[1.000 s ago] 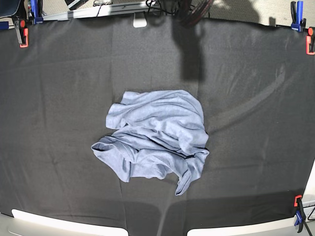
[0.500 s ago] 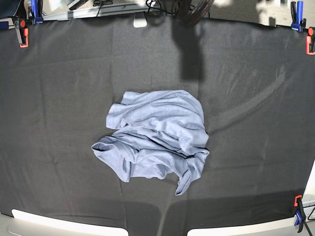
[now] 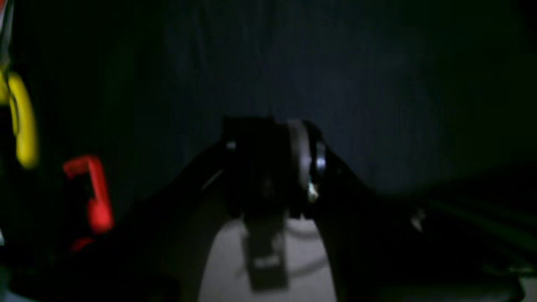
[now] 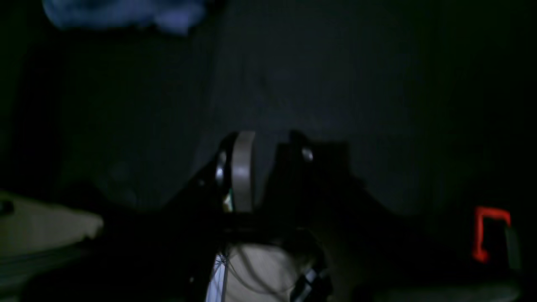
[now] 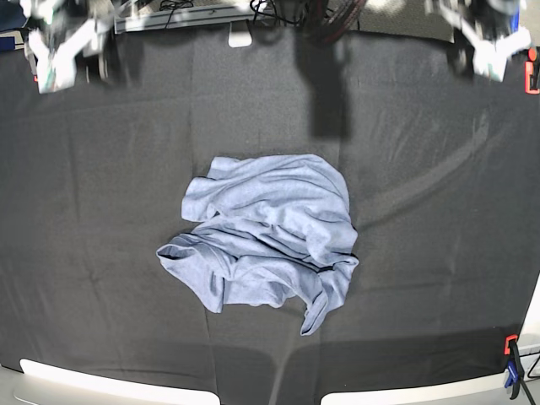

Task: Layout the t-shirt on the table in an organized manner, then fold the t-shirt properly
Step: 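Reach the right gripper down and grasp the crumpled blue t-shirt edge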

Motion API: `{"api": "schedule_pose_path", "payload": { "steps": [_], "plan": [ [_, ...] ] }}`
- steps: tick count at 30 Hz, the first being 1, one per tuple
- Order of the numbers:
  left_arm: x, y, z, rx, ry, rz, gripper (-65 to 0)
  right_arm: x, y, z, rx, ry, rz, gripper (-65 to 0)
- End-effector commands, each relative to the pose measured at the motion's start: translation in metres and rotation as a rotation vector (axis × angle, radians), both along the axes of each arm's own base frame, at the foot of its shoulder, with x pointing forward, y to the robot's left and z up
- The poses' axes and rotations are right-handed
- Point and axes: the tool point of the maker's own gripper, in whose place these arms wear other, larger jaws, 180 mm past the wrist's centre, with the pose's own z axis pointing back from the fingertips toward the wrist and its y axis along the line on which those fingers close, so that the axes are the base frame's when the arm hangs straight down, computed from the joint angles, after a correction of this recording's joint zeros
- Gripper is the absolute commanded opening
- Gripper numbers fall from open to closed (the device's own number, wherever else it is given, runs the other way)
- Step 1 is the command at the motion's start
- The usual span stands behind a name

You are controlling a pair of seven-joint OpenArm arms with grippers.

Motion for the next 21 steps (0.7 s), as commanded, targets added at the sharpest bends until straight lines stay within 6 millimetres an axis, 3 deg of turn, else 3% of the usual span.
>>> {"api": "schedule_pose_path", "payload": {
  "steps": [1, 11, 14, 21],
  "plan": [
    [0.009, 0.001, 0.01, 0.008, -0.042, -0.008, -52.0, 0.011, 0.002, 0.01, 0.003, -0.045, 0.007, -51.4],
    [0.053, 0.0, 0.028, 0.008, -0.151, -0.009, -52.1, 0.081, 0.005, 0.042, -0.077, -0.238, 0.061, -49.4],
    [0.059, 0.0, 0.032, 0.008, -0.167, -0.01, -52.1, 0.095, 0.018, 0.047, -0.1, -0.281, 0.135, -43.1],
    [0.059, -0.005, 0.03, 0.002, -0.151, -0.038, -52.1, 0.124, 0.054, 0.055, -0.173, -0.368, 0.255, -42.7]
  ]
}}
